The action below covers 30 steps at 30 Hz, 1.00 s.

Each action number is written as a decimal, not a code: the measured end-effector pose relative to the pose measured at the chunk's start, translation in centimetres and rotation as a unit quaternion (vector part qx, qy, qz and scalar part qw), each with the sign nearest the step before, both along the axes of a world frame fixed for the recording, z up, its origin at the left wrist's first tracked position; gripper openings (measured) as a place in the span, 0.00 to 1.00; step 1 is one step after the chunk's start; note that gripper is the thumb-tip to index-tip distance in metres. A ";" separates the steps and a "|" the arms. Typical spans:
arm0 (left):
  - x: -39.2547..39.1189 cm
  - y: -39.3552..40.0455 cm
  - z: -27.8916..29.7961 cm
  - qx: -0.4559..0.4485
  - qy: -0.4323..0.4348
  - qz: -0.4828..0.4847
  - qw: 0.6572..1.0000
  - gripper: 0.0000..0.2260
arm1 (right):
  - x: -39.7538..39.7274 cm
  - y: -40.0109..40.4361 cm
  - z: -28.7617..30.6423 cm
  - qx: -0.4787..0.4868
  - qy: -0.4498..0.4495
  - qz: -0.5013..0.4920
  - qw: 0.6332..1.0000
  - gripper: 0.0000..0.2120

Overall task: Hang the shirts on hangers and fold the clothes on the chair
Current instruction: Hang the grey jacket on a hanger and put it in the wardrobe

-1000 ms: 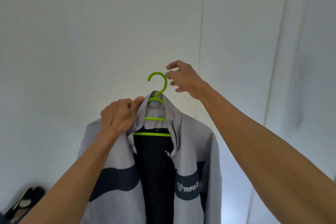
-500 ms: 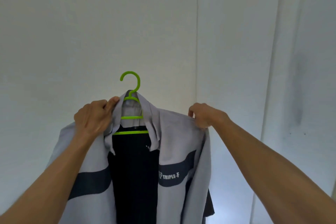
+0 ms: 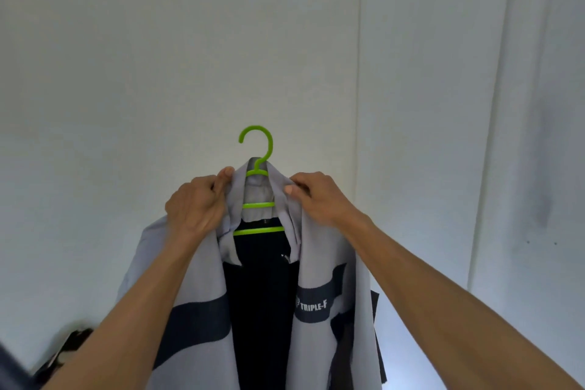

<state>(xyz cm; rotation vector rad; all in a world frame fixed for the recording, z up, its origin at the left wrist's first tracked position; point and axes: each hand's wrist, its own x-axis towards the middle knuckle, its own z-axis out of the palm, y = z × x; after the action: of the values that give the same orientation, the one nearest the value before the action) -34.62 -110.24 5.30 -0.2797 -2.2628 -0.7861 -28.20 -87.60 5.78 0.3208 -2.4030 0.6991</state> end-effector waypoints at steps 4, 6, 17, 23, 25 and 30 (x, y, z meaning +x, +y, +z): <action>-0.9 -1.2 0.8 0.012 -0.051 -0.136 0.989 0.29 | 0.2 1.0 1.3 -0.032 0.034 -0.034 0.998 0.09; -1.7 -2.4 0.6 -0.041 -0.073 -0.205 0.975 0.31 | 0.4 2.0 1.7 -0.043 0.043 -0.052 0.997 0.09; -2.8 -1.0 -1.6 -0.055 -0.097 -0.317 0.942 0.19 | 4.1 6.8 -0.4 -0.048 -0.131 -0.055 0.989 0.24; -3.7 2.9 -2.5 -0.069 -0.057 -0.344 0.935 0.13 | 6.0 7.6 -0.8 -0.096 -0.126 -0.110 0.981 0.16; -4.2 4.7 -3.1 -0.064 -0.044 -0.354 0.932 0.13 | 7.4 8.4 -0.5 -0.100 -0.184 -0.118 0.971 0.13; -4.3 10.3 -4.6 -0.063 -0.028 -0.408 0.910 0.13 | 11.4 11.4 -1.6 -0.183 -0.227 -0.148 0.945 0.08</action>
<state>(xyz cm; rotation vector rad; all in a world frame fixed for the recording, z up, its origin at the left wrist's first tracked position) -38.92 -99.94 0.67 -1.3363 -2.2241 -1.0544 -16.75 -76.23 4.16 -0.3886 -2.5845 1.1469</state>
